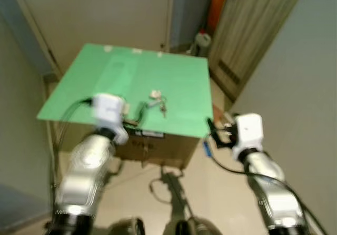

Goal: Hang keys on a hook

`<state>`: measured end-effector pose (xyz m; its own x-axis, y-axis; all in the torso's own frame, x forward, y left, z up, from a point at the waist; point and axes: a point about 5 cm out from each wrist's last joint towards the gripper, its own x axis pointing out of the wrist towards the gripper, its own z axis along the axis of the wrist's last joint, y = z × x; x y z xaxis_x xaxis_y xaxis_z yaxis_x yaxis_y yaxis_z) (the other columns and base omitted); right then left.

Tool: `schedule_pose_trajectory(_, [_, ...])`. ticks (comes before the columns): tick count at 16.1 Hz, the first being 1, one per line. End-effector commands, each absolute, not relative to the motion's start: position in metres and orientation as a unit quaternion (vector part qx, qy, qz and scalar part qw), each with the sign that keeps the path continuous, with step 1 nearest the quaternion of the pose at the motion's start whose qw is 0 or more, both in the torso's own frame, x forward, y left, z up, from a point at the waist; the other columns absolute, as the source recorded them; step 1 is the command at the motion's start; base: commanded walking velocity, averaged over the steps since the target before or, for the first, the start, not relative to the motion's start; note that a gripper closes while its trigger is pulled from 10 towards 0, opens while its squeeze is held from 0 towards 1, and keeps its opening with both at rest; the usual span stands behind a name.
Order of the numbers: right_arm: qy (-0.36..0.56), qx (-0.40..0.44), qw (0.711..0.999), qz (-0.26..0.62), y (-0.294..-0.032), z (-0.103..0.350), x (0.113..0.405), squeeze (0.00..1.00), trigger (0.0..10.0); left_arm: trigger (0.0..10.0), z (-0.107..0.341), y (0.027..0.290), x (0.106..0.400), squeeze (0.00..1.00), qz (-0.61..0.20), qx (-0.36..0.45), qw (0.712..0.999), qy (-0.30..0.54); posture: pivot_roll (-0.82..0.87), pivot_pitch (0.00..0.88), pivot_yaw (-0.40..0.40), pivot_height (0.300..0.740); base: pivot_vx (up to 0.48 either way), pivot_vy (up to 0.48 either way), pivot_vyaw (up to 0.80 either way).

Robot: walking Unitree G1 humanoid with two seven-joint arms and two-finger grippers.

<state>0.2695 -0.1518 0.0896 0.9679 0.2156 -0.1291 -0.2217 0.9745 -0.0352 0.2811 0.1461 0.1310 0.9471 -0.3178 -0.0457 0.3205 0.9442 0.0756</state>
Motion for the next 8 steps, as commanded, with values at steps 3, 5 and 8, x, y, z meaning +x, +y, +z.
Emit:
schedule_pose_trajectory(3, [0.050, -0.019, 0.991, 0.122, -0.1459, 0.0933, 0.2706, 0.00, 10.0, 10.0, 0.1353, 0.1459, 0.2812, 0.00, -0.172, 0.068, 0.983, 0.011, -0.06, 0.134, -0.070, 0.740, 0.480, 0.000, 0.00])
schedule_pose_trajectory(5, [0.050, -0.020, 0.991, 0.124, -0.1447, 0.0923, 0.2710, 0.00, 10.0, 10.0, 0.1354, 0.1447, 0.2816, 0.00, -0.176, 0.065, 0.982, 0.011, -0.06, 0.136, -0.069, 0.740, 0.480, 0.000, 0.00])
schedule_pose_trajectory(8, [0.050, -0.020, 0.991, 0.126, -0.1441, 0.0923, 0.2712, 0.00, 10.0, 10.0, 0.1355, 0.1410, 0.2817, 0.00, -0.187, 0.082, 0.979, 0.013, -0.06, 0.141, -0.067, 0.740, 0.480, 0.000, 0.00])
